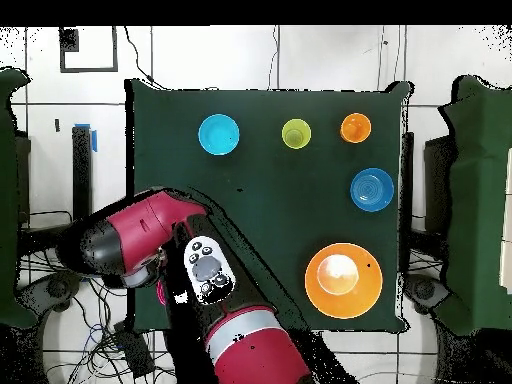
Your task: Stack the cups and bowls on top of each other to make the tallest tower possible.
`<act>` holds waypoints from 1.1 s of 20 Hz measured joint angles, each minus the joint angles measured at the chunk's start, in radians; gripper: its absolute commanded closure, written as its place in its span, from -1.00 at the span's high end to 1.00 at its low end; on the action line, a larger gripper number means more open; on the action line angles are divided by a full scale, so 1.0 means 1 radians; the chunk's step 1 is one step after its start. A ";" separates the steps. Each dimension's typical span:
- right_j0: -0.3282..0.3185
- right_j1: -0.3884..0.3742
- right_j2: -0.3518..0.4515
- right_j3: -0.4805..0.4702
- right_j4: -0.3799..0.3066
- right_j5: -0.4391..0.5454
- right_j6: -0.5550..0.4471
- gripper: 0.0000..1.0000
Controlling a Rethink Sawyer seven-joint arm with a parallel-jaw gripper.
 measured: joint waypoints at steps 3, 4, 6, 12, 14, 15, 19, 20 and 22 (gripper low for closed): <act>0.011 0.000 -0.020 0.000 0.000 0.000 0.004 -1.00; 0.013 0.000 -0.024 0.000 0.000 0.000 0.004 -1.00; 0.017 0.000 -0.033 0.000 0.000 0.000 0.004 -1.00; 0.034 0.000 -0.061 0.000 0.000 0.000 0.004 -1.00; 0.039 0.000 -0.067 0.000 0.003 0.000 0.004 -1.00; 0.042 0.000 -0.069 0.000 0.005 0.000 0.004 -1.00; 0.053 -0.004 -0.074 0.000 0.016 0.000 0.004 -1.00; 0.058 -0.006 -0.074 0.000 0.023 0.000 0.004 -1.00; 0.067 -0.010 -0.075 0.000 0.034 0.000 0.004 -1.00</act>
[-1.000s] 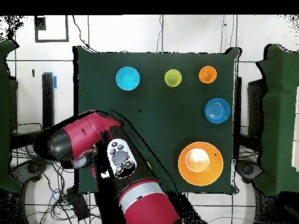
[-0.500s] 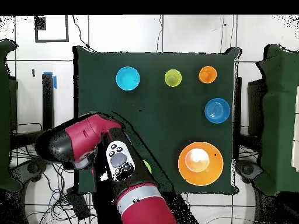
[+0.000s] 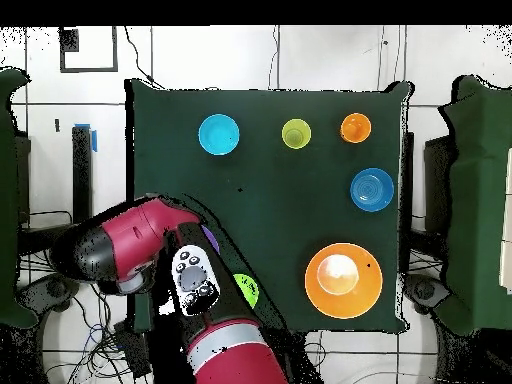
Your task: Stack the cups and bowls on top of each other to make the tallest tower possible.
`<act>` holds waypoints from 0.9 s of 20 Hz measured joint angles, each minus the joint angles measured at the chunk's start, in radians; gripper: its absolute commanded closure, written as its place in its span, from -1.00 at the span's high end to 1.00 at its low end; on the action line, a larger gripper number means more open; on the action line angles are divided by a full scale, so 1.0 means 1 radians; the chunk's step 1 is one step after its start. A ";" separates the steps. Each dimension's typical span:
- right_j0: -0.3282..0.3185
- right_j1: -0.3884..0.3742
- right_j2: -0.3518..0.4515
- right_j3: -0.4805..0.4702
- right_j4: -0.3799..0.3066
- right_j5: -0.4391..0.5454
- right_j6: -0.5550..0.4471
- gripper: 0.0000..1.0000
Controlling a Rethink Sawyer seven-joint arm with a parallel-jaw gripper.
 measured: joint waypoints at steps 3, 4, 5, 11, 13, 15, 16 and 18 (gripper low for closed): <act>0.014 -0.003 -0.003 0.000 0.007 0.000 0.000 -1.00; 0.021 -0.004 -0.006 0.000 0.009 0.000 0.000 -1.00; 0.027 -0.004 -0.007 0.000 0.011 0.000 0.000 -1.00; 0.072 -0.005 -0.015 0.000 0.032 0.000 0.000 -1.00; 0.080 -0.005 -0.017 -0.001 0.038 0.000 0.000 -1.00; 0.095 -0.003 -0.022 -0.006 0.044 0.000 0.000 -1.00; 0.101 -0.001 -0.024 -0.009 0.045 0.000 0.000 -1.00; 0.104 0.000 -0.026 -0.012 0.045 0.000 0.000 -1.00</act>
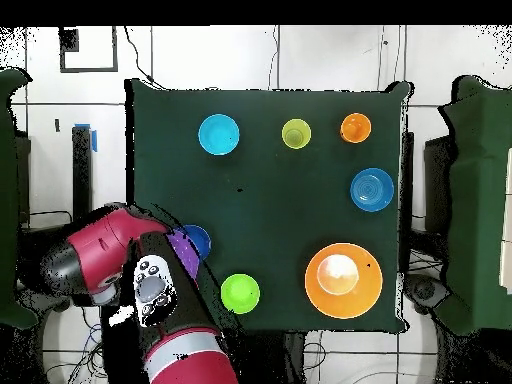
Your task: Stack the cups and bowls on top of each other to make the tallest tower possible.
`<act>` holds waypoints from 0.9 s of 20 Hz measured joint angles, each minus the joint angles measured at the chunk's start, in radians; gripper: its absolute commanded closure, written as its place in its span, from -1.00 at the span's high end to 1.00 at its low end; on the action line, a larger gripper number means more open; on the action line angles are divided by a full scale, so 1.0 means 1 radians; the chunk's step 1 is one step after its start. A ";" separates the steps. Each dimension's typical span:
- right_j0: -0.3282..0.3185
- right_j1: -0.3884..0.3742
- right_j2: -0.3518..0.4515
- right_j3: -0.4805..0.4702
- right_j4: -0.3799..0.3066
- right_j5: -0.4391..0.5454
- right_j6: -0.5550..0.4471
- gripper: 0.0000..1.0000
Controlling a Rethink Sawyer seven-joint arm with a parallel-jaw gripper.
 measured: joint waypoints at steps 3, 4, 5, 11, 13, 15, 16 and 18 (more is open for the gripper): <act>0.000 0.005 -0.005 -0.006 0.000 0.000 0.000 -1.00; -0.002 0.008 -0.008 -0.009 0.000 0.000 0.000 -1.00; -0.005 0.013 -0.011 -0.011 0.000 0.000 0.000 -1.00; -0.051 0.049 -0.020 -0.043 -0.001 0.000 0.000 -1.00; -0.083 0.067 -0.020 -0.066 -0.007 0.000 0.000 -1.00; -0.118 0.084 -0.020 -0.094 -0.027 0.000 0.000 1.00; -0.122 0.086 -0.020 -0.097 -0.030 0.000 0.000 1.00; -0.144 0.096 -0.020 -0.115 -0.044 0.000 0.000 1.00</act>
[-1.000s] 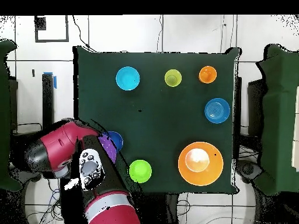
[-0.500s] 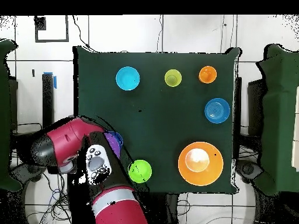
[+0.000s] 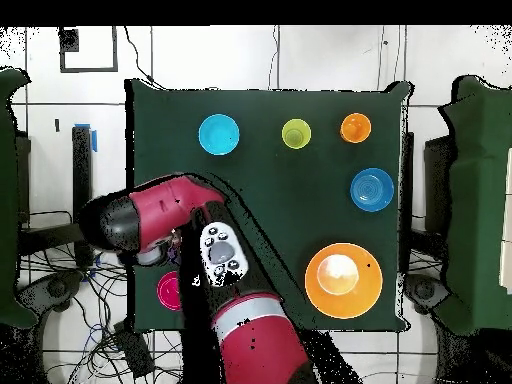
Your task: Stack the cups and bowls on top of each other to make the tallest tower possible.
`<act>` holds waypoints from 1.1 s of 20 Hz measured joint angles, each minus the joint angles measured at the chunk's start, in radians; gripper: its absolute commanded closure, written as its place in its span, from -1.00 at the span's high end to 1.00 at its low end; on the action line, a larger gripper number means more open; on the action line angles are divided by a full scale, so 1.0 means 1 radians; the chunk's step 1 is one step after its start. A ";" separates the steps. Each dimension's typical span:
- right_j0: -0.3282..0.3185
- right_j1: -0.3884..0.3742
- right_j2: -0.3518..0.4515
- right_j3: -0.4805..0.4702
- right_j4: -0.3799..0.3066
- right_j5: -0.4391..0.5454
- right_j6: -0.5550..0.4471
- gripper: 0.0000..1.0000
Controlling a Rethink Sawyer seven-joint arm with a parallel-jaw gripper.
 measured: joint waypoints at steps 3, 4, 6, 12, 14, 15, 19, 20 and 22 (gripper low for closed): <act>-0.062 0.026 0.005 -0.052 -0.045 0.008 -0.002 1.00; -0.073 0.030 0.006 -0.061 -0.053 0.011 -0.004 1.00; -0.111 0.049 0.013 -0.098 -0.076 0.022 -0.013 1.00; -0.213 0.107 0.032 -0.194 -0.115 0.049 -0.046 1.00; -0.226 0.111 0.035 -0.194 -0.116 0.049 -0.047 1.00; -0.231 0.111 0.036 -0.192 -0.116 0.049 -0.047 1.00; -0.232 0.107 0.042 -0.178 -0.117 0.049 -0.047 1.00; -0.229 0.108 0.044 -0.176 -0.117 0.049 -0.047 1.00; -0.212 0.111 0.052 -0.174 -0.117 0.049 -0.047 1.00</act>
